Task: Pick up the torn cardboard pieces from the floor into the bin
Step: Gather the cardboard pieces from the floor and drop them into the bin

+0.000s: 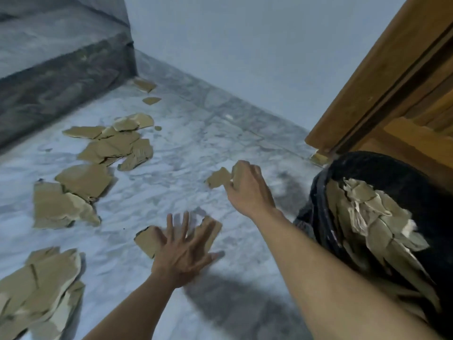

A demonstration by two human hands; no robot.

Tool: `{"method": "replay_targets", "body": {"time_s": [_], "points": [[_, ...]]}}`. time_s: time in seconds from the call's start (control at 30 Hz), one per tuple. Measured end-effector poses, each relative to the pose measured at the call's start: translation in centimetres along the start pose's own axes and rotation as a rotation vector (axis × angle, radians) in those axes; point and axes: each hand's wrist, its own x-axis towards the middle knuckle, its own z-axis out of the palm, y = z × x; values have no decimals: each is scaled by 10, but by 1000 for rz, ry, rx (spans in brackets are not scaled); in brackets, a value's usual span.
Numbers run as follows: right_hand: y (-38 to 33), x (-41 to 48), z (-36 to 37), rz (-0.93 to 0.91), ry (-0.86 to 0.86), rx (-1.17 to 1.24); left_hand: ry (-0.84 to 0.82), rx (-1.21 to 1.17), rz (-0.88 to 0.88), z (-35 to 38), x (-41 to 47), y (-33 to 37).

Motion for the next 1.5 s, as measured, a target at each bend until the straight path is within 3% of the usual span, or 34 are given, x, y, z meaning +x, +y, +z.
{"method": "replay_targets", "body": {"time_s": [0.13, 0.23, 0.43, 0.63, 0.73, 0.9, 1.03, 1.17, 1.4, 1.5], "points": [[38, 62, 59, 165, -176, -136, 3, -2, -92, 30, 27, -36], [42, 98, 87, 164, -278, -224, 157, -85, -214, 24, 51, -72], [-17, 153, 148, -67, -289, -365, 246, -32, -337, -10, 90, -161], [-104, 217, 186, -333, -238, -237, 127, -92, -696, -51, 120, -244], [-135, 248, 201, -461, -172, -292, 150, -131, -786, -52, 122, -251], [-199, 303, 210, -404, -156, -228, 221, -186, -836, -51, 122, -251], [-247, 349, 216, -284, -459, -270, 132, -167, -883, -52, 127, -253], [-264, 341, 228, -376, -681, -429, 136, -189, -917, -54, 127, -256], [-251, 322, 221, -487, -637, -512, 213, -252, -957, -67, 122, -262], [-257, 318, 218, -484, -618, -482, 77, -343, -1145, -72, 105, -279]]}}
